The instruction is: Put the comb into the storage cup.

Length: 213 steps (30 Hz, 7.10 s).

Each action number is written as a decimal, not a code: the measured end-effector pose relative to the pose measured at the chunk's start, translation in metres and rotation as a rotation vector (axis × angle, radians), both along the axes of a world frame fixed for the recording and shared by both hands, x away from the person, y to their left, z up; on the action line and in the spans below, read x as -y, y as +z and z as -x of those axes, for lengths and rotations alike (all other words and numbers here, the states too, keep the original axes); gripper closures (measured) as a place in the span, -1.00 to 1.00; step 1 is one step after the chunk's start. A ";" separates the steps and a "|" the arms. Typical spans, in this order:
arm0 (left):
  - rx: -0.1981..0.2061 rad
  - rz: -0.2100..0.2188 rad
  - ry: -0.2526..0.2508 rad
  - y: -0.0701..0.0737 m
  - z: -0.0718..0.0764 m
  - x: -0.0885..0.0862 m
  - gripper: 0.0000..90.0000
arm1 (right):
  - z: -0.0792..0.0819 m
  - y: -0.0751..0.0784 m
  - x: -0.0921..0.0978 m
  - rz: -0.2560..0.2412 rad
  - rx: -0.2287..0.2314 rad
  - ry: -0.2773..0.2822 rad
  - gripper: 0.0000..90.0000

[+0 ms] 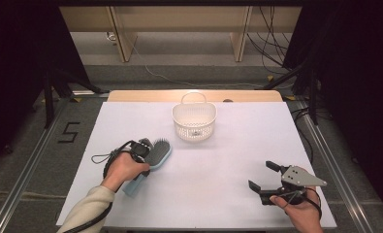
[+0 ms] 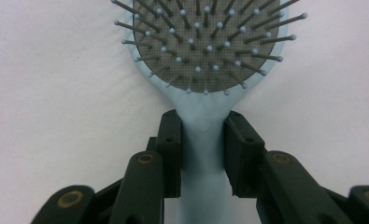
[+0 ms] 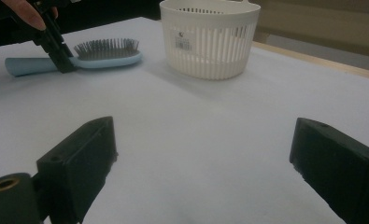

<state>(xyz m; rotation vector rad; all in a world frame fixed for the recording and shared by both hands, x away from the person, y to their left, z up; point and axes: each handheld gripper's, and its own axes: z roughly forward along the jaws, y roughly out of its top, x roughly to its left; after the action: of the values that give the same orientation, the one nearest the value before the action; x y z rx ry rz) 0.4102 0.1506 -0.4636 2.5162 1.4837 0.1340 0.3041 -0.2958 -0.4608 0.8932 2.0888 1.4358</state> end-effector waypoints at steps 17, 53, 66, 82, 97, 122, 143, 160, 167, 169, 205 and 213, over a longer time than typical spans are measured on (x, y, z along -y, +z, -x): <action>0.014 0.020 -0.001 0.000 0.001 -0.003 0.55 | 0.000 0.000 0.000 -0.001 -0.001 0.000 -0.82; 0.154 0.072 0.014 0.014 0.005 -0.008 0.55 | 0.001 0.001 0.000 -0.005 -0.001 -0.002 -0.82; 0.196 0.116 0.030 0.019 0.008 -0.009 0.55 | 0.000 0.000 0.000 -0.006 -0.001 0.002 -0.82; 0.243 0.137 0.043 0.025 0.009 -0.010 0.55 | 0.000 0.000 0.000 -0.010 -0.002 0.001 -0.82; 0.296 0.155 0.054 0.030 0.010 -0.010 0.55 | 0.000 0.000 0.000 -0.008 0.000 0.000 -0.82; 0.369 0.186 0.069 0.034 0.010 -0.010 0.55 | 0.000 0.000 0.000 -0.007 -0.001 0.000 -0.82; 0.430 0.200 0.082 0.038 0.011 -0.011 0.55 | 0.000 0.000 0.000 -0.008 -0.001 0.000 -0.82; 0.463 0.214 0.092 0.041 0.011 -0.012 0.55 | 0.000 0.000 0.001 -0.008 0.000 -0.002 -0.82; 0.479 0.221 0.093 0.043 0.012 -0.012 0.55 | 0.000 0.000 0.001 -0.008 0.001 -0.002 -0.82; 0.482 0.223 0.095 0.043 0.012 -0.012 0.55 | 0.001 0.000 0.001 -0.008 0.001 -0.003 -0.82; 0.584 0.263 0.089 0.048 0.013 -0.013 0.55 | 0.000 0.000 0.000 -0.008 -0.001 -0.002 -0.82; 0.612 0.248 0.068 0.047 0.013 -0.012 0.55 | 0.000 0.000 0.001 -0.009 -0.001 -0.003 -0.82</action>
<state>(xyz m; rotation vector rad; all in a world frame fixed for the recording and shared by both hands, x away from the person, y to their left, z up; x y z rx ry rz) 0.3973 0.1622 -0.4164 1.9749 1.2349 0.6260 0.3039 -0.2963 -0.4608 0.8999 2.0825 1.4444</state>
